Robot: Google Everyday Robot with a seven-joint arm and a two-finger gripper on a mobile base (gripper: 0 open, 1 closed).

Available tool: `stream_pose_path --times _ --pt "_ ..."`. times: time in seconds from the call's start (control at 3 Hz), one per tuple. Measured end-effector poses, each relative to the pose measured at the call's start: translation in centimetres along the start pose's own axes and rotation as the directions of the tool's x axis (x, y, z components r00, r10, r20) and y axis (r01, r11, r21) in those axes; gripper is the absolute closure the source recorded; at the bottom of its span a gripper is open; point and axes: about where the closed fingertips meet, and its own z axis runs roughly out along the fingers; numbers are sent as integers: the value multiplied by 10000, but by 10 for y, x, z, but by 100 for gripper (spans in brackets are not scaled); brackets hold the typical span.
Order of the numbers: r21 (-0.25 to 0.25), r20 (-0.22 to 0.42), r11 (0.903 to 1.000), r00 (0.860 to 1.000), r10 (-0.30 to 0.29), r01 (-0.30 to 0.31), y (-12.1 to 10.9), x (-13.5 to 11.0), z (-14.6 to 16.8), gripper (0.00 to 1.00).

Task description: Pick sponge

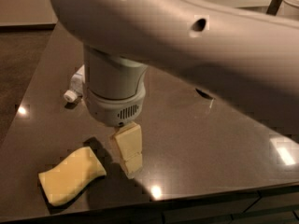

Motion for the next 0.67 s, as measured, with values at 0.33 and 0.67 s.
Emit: stream_pose_path --times 0.33,0.67 --pt "-515 96 9968 9981 -609 614 -2 -12 29 0" --pt "-930 165 9907 9950 -985 996 -1 -16 52 0"
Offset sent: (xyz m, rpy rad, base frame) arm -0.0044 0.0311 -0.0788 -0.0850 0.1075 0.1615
